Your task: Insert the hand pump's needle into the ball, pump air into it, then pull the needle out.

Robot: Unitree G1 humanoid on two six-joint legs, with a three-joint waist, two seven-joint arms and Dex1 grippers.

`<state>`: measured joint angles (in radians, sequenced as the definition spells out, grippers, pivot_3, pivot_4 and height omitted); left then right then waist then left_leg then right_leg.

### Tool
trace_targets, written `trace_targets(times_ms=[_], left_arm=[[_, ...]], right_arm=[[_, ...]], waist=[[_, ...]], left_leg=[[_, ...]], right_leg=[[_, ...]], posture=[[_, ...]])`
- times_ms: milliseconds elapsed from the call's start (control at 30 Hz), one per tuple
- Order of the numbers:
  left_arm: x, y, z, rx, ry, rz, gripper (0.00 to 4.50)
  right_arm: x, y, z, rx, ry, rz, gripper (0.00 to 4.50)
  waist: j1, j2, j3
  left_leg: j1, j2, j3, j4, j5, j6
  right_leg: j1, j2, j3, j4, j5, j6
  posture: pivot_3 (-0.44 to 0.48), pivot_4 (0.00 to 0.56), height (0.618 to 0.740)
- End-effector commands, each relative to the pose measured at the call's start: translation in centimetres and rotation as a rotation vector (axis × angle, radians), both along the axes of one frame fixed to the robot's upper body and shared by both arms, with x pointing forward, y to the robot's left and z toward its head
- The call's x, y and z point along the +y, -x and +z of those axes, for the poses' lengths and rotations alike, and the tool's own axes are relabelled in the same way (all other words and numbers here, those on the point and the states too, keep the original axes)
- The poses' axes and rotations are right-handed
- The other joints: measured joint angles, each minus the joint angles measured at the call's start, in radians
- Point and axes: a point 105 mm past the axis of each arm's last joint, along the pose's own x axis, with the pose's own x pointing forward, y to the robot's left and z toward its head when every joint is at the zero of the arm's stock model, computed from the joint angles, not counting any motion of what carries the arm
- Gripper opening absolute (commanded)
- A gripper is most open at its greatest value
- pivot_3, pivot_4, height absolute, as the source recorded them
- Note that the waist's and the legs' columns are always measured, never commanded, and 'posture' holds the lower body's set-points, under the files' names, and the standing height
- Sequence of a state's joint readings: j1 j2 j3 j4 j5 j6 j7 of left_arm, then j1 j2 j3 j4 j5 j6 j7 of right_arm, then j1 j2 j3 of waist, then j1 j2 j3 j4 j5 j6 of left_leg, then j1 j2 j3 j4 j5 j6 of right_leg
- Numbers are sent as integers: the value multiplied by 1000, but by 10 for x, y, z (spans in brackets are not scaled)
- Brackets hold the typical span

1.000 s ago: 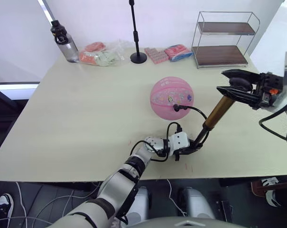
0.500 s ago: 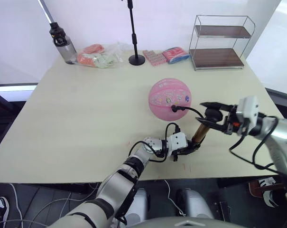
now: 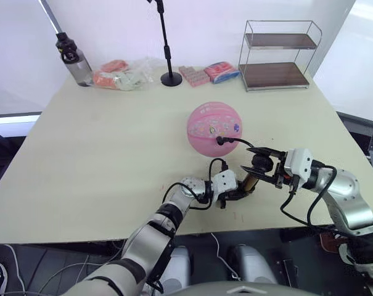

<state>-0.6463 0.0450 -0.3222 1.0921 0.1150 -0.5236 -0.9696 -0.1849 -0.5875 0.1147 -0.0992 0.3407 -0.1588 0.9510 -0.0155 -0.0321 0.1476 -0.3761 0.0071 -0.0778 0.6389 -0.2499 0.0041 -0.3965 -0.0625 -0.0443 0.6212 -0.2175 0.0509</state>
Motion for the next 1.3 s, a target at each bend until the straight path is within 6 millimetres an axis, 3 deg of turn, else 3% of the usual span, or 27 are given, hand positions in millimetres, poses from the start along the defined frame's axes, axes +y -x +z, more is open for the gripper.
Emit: trace_targets(times_ms=[33, 167, 200, 733, 1033, 1300], left_arm=[[25, 10, -10, 94, 3, -17, 2573], [30, 10, 2, 64, 30, -31, 4321], [33, 9, 6, 55, 42, -34, 4500], [103, 31, 104, -8, 212, -57, 4500], [111, 42, 118, -23, 203, -66, 4500], [112, 46, 124, -35, 207, -66, 4500]], right_arm=[[-17, -5, -44, 151, 118, -88, 1830], [-15, -5, -42, 145, 108, -82, 1830], [-14, -5, -41, 142, 105, -80, 1830], [-15, -9, -30, 150, 100, -111, 1830], [-26, -16, -7, 113, 114, -176, 1830], [-40, -20, 35, -65, 212, -184, 1830]], waist=[[0, 3, 1], [4, 6, 2], [4, 6, 3], [6, 13, 8], [12, 16, 11], [32, 23, 23]], left_leg=[[1, 0, 0, -2, 0, 0], [1, -1, 0, -2, 0, 0], [1, -1, 0, -2, 0, 0], [-2, -2, 0, -1, 0, 0], [-5, -4, 3, -1, 0, 0], [-14, -8, 6, 5, 0, 0]], right_leg=[[0, 0, 0, 0, 0, 0], [0, -1, 0, 0, 0, -2], [0, -1, 1, 0, 1, -2], [-4, -6, 8, 0, 1, -3], [-8, -7, 12, 0, 1, -3], [-13, -7, 15, 0, 1, -3]], posture=[[0, 150, 740], [0, 150, 740], [0, 150, 740], [0, 150, 740], [0, 150, 740], [0, 150, 740]])
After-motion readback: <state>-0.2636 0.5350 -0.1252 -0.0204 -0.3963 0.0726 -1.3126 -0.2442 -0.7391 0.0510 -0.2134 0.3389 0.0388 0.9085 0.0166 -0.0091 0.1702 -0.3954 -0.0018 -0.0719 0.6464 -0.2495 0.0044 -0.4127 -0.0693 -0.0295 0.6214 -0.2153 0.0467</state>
